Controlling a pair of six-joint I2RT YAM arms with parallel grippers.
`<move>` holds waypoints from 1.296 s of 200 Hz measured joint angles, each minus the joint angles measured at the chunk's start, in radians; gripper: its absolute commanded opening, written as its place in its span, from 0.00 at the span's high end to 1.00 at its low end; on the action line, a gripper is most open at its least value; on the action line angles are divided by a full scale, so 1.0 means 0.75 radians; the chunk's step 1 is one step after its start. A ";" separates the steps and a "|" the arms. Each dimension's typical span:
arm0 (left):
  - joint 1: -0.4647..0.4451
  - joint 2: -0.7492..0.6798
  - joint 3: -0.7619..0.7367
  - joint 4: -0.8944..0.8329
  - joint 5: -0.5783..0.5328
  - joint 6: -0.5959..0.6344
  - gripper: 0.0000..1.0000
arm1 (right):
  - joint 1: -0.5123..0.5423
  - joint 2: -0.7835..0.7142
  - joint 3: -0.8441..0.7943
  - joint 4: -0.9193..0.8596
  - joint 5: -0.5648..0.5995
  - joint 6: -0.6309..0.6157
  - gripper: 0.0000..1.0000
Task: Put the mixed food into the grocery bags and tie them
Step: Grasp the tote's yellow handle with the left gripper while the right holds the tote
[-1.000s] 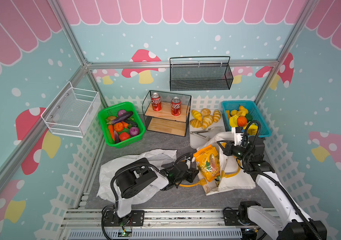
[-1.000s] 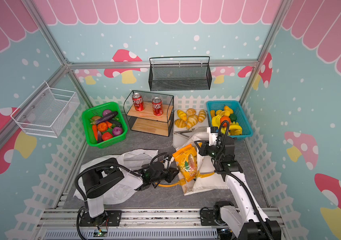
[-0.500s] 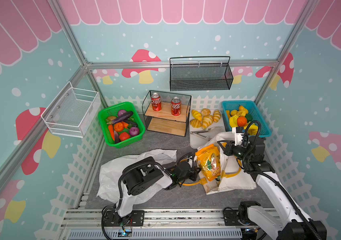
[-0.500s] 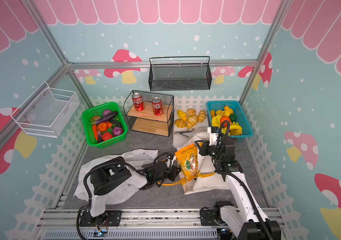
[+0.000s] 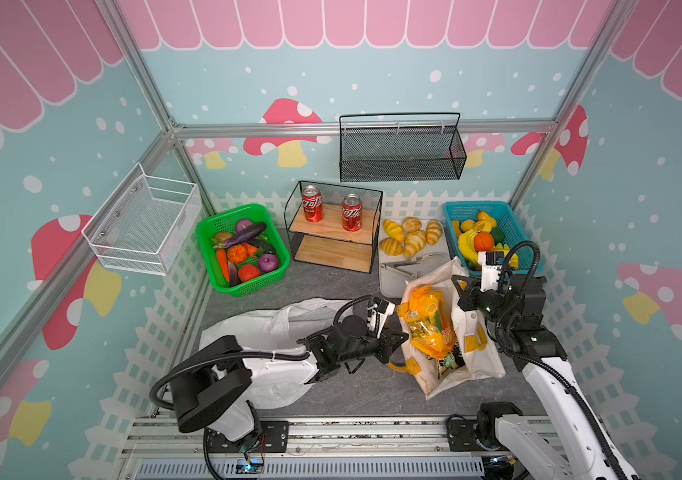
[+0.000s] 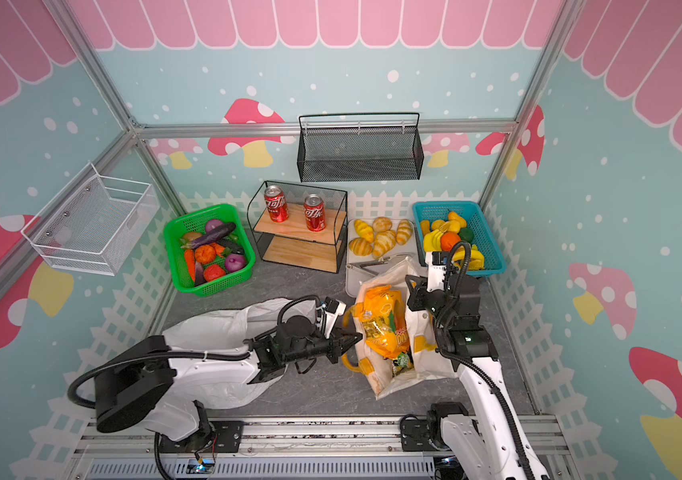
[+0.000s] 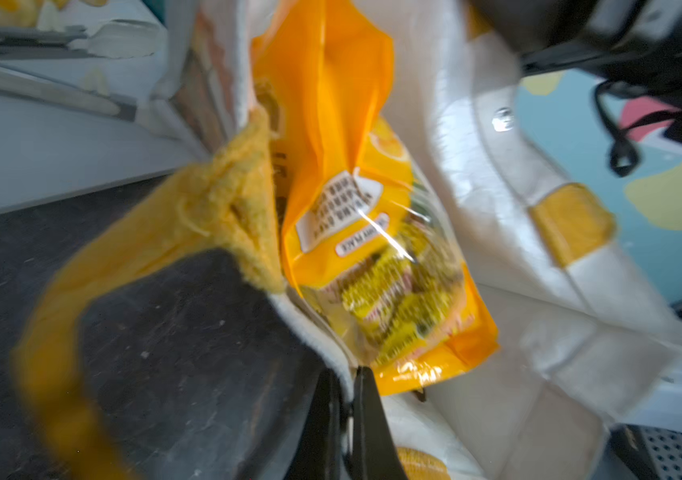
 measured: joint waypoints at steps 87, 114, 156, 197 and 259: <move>0.175 -0.339 0.263 -0.667 0.283 -0.040 1.00 | 0.001 0.031 0.096 -0.167 -0.108 -0.042 1.00; 0.294 -0.340 0.263 -0.780 0.325 -0.077 1.00 | 0.001 0.058 0.031 -0.072 -0.223 0.018 1.00; 0.413 -0.304 0.261 -0.839 0.296 -0.086 1.00 | 0.044 0.205 -0.122 0.199 -0.354 0.182 1.00; 0.424 -0.296 0.191 -0.757 0.139 -0.113 1.00 | 0.191 0.362 -0.074 0.301 -0.306 0.203 0.97; 0.490 -0.479 0.074 -0.789 -0.018 -0.152 1.00 | 0.401 0.565 0.096 0.341 -0.232 0.200 0.97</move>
